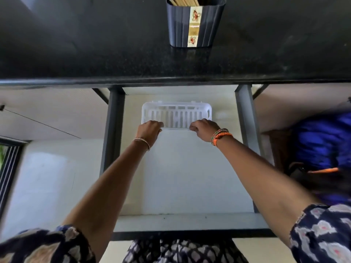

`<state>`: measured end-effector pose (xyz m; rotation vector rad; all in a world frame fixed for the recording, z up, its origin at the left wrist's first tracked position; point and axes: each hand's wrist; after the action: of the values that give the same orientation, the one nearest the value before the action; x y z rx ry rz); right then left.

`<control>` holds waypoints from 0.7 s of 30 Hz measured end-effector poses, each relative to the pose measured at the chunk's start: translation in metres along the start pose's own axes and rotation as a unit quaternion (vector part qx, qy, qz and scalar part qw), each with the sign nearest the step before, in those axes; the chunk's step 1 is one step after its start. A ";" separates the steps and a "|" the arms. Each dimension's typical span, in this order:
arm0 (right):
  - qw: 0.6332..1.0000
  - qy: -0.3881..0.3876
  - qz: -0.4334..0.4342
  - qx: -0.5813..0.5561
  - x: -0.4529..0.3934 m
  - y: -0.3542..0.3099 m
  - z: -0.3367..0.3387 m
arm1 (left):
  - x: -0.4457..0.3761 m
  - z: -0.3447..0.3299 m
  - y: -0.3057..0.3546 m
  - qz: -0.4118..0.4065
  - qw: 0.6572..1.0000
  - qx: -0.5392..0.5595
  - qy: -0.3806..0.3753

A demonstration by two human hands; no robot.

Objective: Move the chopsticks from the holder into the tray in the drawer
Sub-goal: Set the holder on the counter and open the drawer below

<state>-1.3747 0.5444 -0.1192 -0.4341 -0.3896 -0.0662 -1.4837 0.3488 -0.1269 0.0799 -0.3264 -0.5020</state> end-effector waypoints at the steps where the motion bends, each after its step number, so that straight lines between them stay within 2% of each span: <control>1: 1.000 -0.002 0.001 0.004 0.011 -0.002 -0.007 | 0.012 -0.005 -0.001 -0.003 1.000 0.006 -0.001; 11: 0.999 0.025 -0.042 0.013 0.087 -0.045 -0.065 | 0.119 -0.041 -0.016 -0.004 0.999 0.041 -0.020; 16: 0.998 0.029 -0.060 0.009 0.103 -0.062 -0.079 | 0.139 -0.047 -0.021 0.003 1.000 0.030 -0.010; 21: 0.994 0.065 -0.091 -0.009 0.118 -0.079 -0.095 | 0.153 -0.051 -0.022 0.014 1.000 0.001 -0.009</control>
<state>-1.2436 0.4354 -0.1219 -0.4078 -0.3003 -0.2747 -1.3510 0.2552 -0.1348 0.0729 -0.3448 -0.4754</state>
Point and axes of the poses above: each hand's wrist, its own x-axis away from the middle knuckle, its own z-axis out of the back of the hand, y = z × x, and after that the axes turned 15 degrees about z, right-handed
